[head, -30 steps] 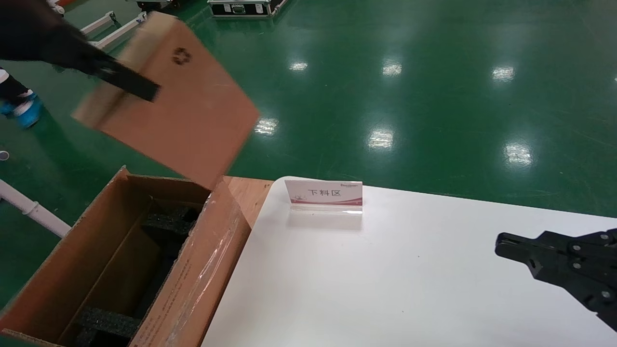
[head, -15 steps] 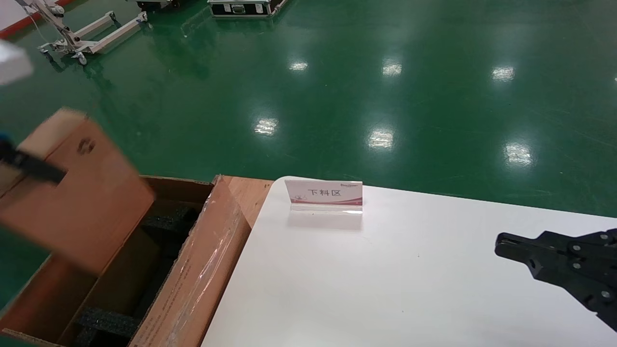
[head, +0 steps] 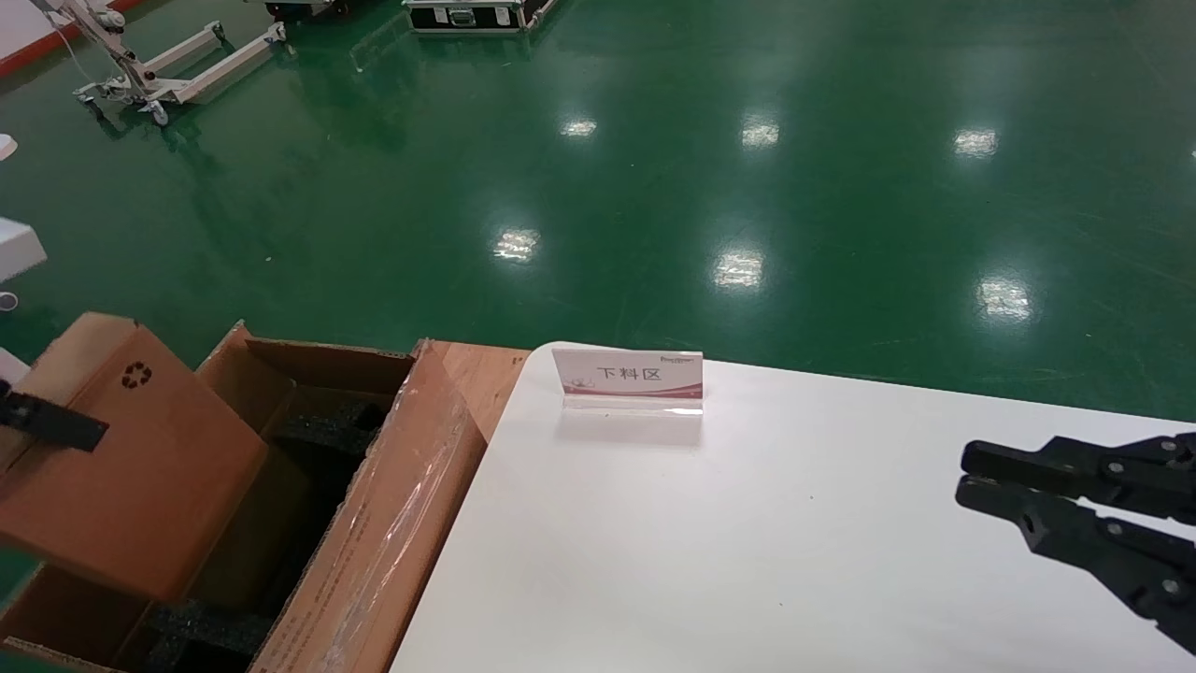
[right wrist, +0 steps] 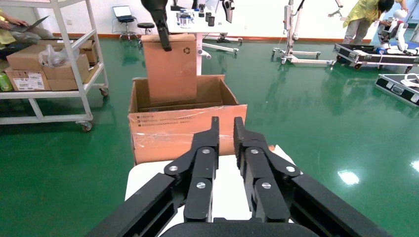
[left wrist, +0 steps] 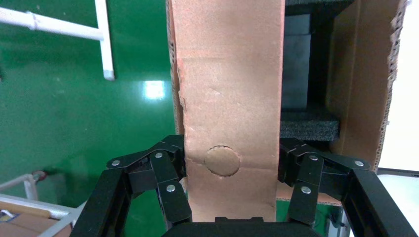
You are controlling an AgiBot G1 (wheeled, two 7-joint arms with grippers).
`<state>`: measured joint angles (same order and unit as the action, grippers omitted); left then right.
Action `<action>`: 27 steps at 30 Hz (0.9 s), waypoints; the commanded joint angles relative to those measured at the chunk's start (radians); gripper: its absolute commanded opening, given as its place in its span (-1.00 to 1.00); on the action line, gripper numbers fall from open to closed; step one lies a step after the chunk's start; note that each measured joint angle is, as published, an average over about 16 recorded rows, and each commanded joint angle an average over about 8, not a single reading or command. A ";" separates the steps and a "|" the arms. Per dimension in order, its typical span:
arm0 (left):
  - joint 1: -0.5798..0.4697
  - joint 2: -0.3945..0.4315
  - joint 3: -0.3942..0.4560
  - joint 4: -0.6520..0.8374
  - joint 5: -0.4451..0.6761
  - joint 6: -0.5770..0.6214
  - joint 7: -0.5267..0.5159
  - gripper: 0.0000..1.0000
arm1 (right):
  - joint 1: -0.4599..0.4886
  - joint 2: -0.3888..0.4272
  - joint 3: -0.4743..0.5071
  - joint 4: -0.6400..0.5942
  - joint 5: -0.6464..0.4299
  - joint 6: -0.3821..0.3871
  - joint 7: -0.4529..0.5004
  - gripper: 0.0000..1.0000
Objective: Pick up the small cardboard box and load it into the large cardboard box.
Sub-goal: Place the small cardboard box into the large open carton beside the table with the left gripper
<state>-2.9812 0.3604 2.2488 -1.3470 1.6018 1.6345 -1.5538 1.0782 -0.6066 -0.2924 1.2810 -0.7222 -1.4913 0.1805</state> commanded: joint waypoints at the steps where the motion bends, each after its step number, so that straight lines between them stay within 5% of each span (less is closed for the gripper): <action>1: 0.003 -0.025 -0.001 -0.011 0.015 0.001 -0.004 -1.00 | 0.000 0.000 0.000 0.000 0.000 0.000 0.000 1.00; 27: 0.226 -0.116 -0.068 0.015 0.090 -0.149 0.016 -1.00 | 0.000 0.001 -0.002 0.000 0.001 0.001 -0.001 1.00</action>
<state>-2.7542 0.2446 2.1824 -1.3300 1.6927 1.4832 -1.5374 1.0785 -0.6059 -0.2941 1.2810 -0.7211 -1.4906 0.1797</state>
